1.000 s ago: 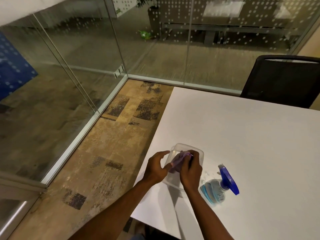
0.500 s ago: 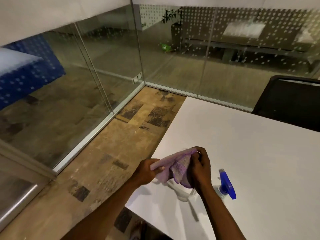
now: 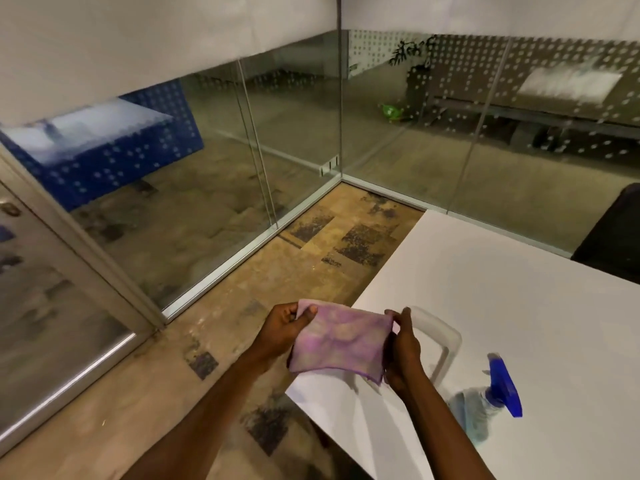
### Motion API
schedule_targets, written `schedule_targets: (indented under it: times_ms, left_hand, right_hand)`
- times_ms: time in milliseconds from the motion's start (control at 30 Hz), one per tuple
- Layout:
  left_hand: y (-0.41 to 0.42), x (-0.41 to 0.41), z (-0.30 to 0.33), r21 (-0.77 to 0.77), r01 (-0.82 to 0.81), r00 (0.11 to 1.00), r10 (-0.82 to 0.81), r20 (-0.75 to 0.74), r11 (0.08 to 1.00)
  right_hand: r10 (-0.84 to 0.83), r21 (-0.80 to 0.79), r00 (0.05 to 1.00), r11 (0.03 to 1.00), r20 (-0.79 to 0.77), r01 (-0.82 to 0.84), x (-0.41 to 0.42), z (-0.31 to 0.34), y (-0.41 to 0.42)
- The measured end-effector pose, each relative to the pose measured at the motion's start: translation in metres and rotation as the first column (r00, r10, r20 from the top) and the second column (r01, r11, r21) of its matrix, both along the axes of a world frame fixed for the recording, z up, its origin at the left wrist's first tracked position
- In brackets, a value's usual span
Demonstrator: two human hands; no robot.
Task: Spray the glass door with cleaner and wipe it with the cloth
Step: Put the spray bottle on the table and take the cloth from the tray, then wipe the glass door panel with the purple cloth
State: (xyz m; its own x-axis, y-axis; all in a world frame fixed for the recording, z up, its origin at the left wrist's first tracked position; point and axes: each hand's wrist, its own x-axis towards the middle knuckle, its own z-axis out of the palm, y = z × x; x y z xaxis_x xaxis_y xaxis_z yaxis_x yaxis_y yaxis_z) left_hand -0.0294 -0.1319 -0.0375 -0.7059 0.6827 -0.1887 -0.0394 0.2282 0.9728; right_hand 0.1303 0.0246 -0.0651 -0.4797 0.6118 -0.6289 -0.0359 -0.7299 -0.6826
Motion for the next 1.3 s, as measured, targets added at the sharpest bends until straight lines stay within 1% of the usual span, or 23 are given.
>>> schedule_targets:
  times_ms: [33,100,167,233,300,367,433,533,633,700,767,800,867,933,1000,1067,1133,1200,1233,1300]
  left_hand:
    - [-0.006,-0.002,0.003,0.009,-0.018,1.000,0.018,0.014,1.000]
    - [-0.023,-0.011,0.006,0.018,-0.080,0.996,0.079,0.036,0.997]
    - [-0.043,-0.021,0.007,0.009,-0.146,0.987,0.145,0.070,0.989]
    - [-0.065,-0.029,0.006,-0.013,-0.234,0.958,0.232,0.166,0.972]
    - [-0.092,-0.039,0.006,-0.023,-0.319,0.916,0.315,0.247,0.947]
    - [-0.121,-0.048,0.007,-0.010,-0.362,0.888,0.348,0.302,0.932]
    - [-0.153,-0.058,0.008,-0.004,-0.382,0.876,0.364,0.318,0.924]
    - [-0.202,-0.070,0.012,-0.014,-0.387,0.886,0.376,0.272,0.922]
    - [-0.248,-0.079,0.015,0.038,-0.437,0.883,0.421,0.210,0.899]
    - [-0.271,-0.082,0.018,0.058,-0.466,0.881,0.457,0.122,0.883]
    - [-0.294,-0.083,0.018,0.073,-0.493,0.869,0.495,-0.009,0.867]
    - [-0.304,-0.083,0.019,0.076,-0.509,0.856,0.513,-0.067,0.858]
    - [-0.323,-0.081,0.023,0.081,-0.544,0.826,0.550,-0.128,0.835]
    - [-0.346,-0.084,0.026,0.094,-0.598,0.779,0.605,-0.167,0.796]
    - [-0.370,-0.092,0.029,0.124,-0.682,0.696,0.692,-0.195,0.721]
    - [-0.388,-0.101,0.030,0.126,-0.728,0.643,0.735,-0.215,0.674]
    - [-0.400,-0.107,0.032,0.109,-0.717,0.647,0.716,-0.263,0.688]
    - [-0.406,-0.112,0.034,0.090,-0.703,0.654,0.691,-0.309,0.706]
    - [-0.410,-0.118,0.033,0.091,-0.708,0.644,0.694,-0.323,0.700]
    - [-0.421,-0.132,0.030,0.089,-0.723,0.628,0.705,-0.328,0.685]
  right_hand:
    - [0.049,0.043,0.999,0.998,-0.002,-0.049,-0.004,0.000,-0.005]
    - [0.130,0.211,0.989,0.967,0.064,-0.141,-0.010,-0.001,-0.016]
    - [0.199,0.299,0.974,0.928,0.107,-0.222,-0.018,-0.002,-0.026]
    - [0.289,0.320,0.952,0.897,0.097,-0.305,-0.032,0.003,-0.039]
    - [0.348,0.330,0.935,0.876,0.068,-0.350,-0.050,0.009,-0.060]
    - [0.378,0.333,0.925,0.869,0.033,-0.366,-0.069,0.014,-0.084]
    - [0.414,0.321,0.910,0.860,0.015,-0.396,-0.090,0.020,-0.113]
    - [0.397,0.299,0.917,0.872,0.026,-0.386,-0.119,0.023,-0.159]
    - [0.379,0.336,0.924,0.865,0.049,-0.372,-0.150,0.023,-0.210]
    - [0.427,0.363,0.902,0.833,0.059,-0.418,-0.165,0.021,-0.244]
    - [0.514,0.382,0.856,0.780,0.059,-0.495,-0.182,0.020,-0.280]
    - [0.548,0.395,0.834,0.753,0.064,-0.525,-0.190,0.021,-0.296]
    - [0.572,0.452,0.815,0.707,0.087,-0.544,-0.206,0.025,-0.327]
    - [0.535,0.526,0.831,0.668,0.154,-0.527,-0.223,0.030,-0.354]
    - [0.460,0.604,0.863,0.633,0.208,-0.483,-0.237,0.039,-0.377]
    - [0.455,0.652,0.871,0.606,0.185,-0.456,-0.250,0.044,-0.396]
    - [0.541,0.687,0.823,0.534,0.171,-0.494,-0.260,0.049,-0.418]
    - [0.644,0.697,0.748,0.462,0.162,-0.549,-0.269,0.053,-0.439]
    - [0.679,0.708,0.717,0.427,0.159,-0.562,-0.276,0.055,-0.448]
    - [0.727,0.708,0.672,0.403,0.136,-0.580,-0.290,0.057,-0.462]
